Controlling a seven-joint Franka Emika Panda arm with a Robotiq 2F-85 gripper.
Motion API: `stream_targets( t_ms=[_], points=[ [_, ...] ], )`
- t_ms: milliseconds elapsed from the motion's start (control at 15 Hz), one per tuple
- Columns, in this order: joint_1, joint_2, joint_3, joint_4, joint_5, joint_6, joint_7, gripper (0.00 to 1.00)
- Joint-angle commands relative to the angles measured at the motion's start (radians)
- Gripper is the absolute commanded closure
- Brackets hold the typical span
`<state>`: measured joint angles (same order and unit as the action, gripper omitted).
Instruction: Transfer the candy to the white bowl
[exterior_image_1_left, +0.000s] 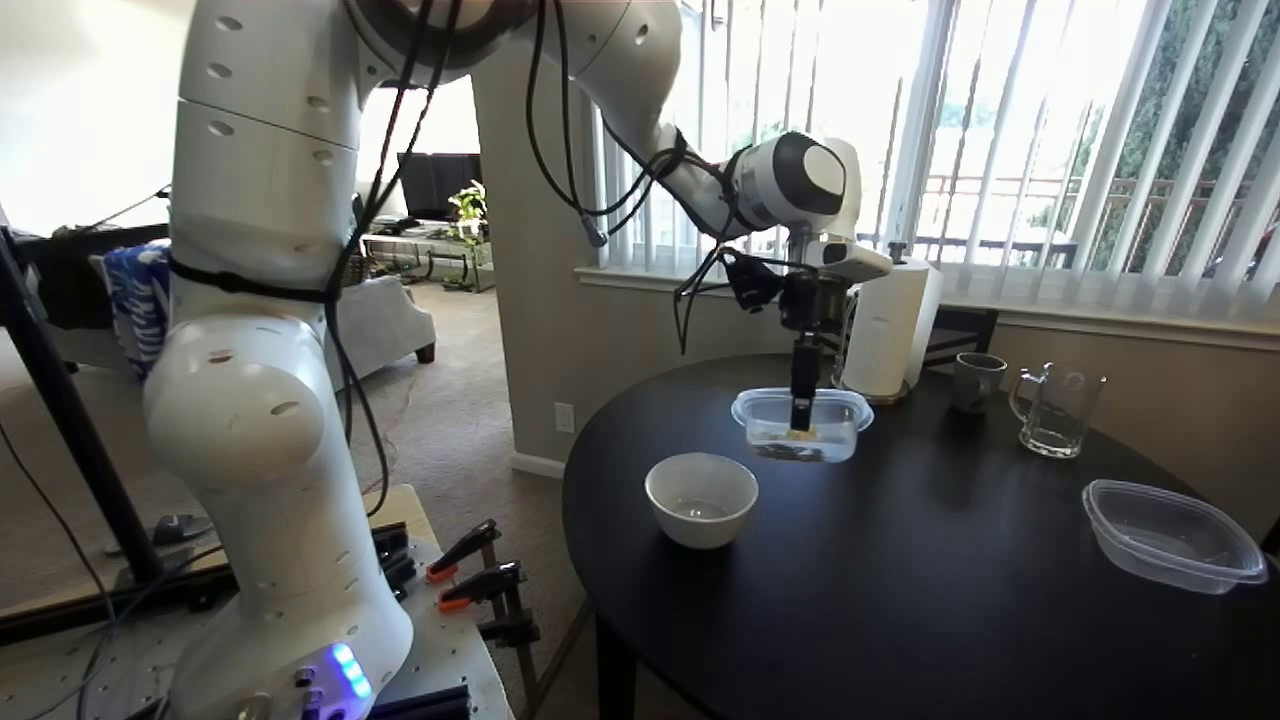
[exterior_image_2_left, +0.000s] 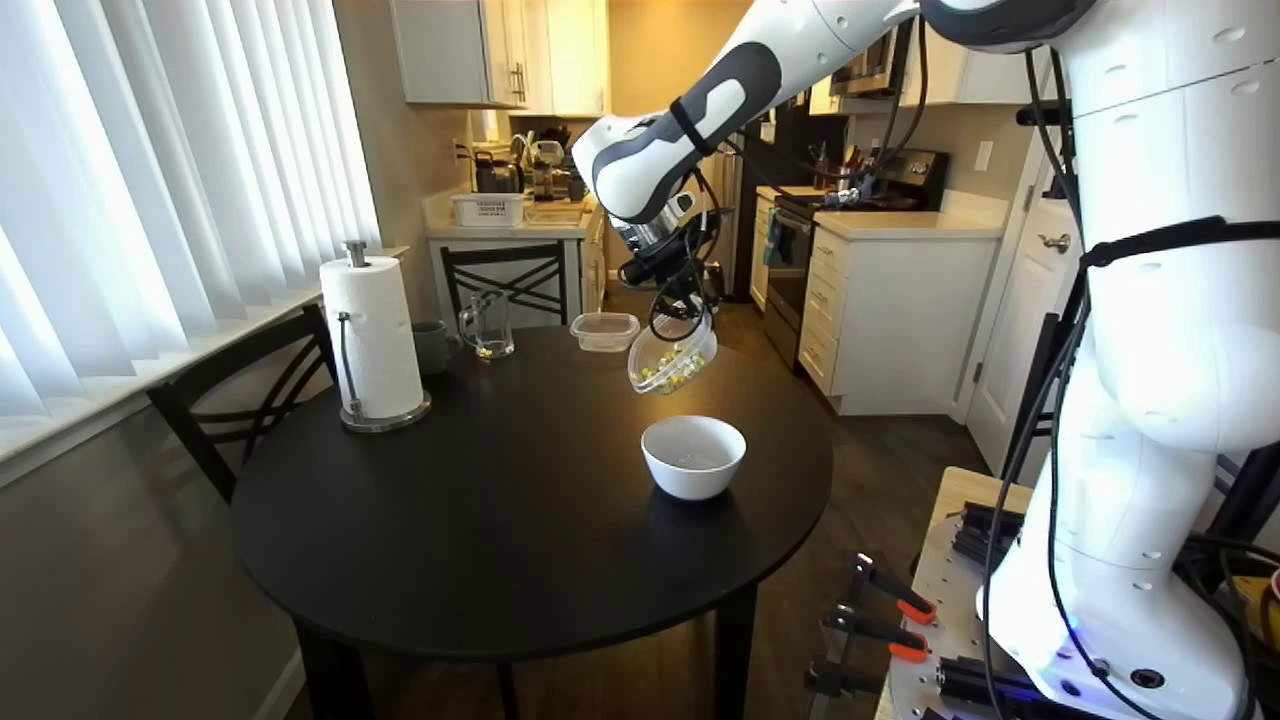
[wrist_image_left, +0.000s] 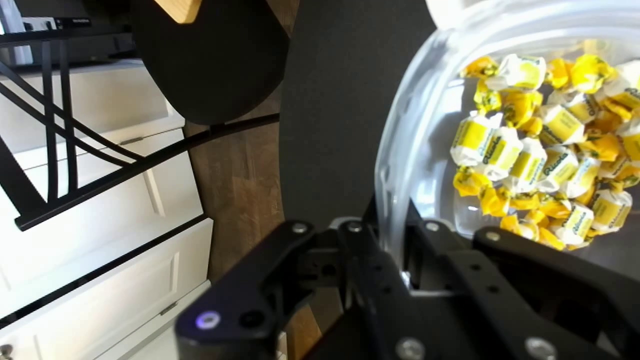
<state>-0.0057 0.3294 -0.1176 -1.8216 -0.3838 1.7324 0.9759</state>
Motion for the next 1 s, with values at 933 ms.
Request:
stream_targets(
  t_ms=[933],
  points=[
    [-0.02,-0.149,-0.122,-0.536,-0.704,0.234,0.561,0.99]
  ],
)
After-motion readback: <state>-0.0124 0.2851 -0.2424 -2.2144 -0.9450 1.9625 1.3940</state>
